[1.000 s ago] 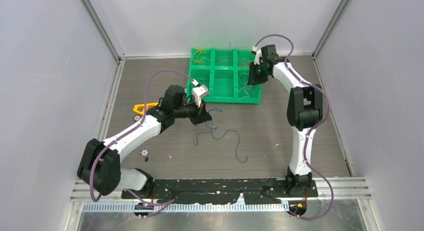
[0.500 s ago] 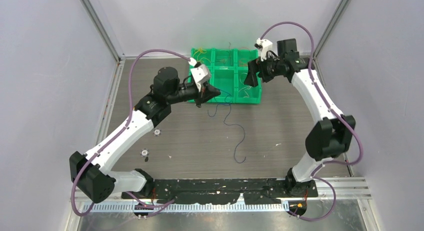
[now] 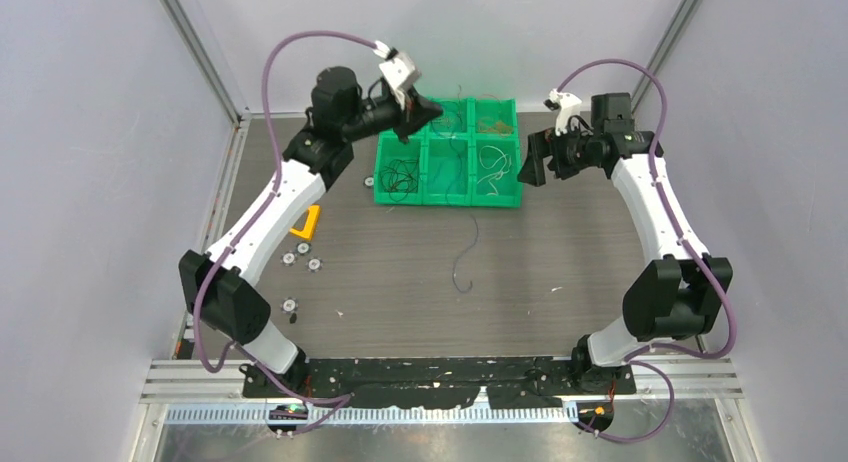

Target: Untangle the cables

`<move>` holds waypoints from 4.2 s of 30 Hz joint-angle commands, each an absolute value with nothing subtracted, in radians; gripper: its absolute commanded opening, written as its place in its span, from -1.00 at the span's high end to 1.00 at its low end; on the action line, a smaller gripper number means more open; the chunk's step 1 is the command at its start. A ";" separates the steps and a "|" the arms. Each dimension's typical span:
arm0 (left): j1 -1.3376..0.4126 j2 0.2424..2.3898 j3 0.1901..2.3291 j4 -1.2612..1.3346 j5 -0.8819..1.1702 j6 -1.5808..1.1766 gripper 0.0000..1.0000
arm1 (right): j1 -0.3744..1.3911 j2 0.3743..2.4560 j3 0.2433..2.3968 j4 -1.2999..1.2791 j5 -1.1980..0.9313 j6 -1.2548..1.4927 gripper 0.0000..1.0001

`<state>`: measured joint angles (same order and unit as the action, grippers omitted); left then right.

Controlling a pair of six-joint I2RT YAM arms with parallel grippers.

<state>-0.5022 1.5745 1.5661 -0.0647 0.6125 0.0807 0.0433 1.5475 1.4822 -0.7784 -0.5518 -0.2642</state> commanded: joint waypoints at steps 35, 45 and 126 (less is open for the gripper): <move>-0.407 1.855 2.383 0.091 0.575 -0.154 1.00 | -0.060 1.490 1.524 -0.839 -0.515 -0.273 -0.90; -0.411 1.745 2.320 0.170 0.607 -0.293 1.00 | -0.061 1.484 1.512 -0.839 -0.529 -0.262 -0.91; -0.393 1.925 1.609 -0.121 0.403 -0.150 1.00 | -0.080 1.493 1.443 -0.827 -0.516 -0.241 -0.90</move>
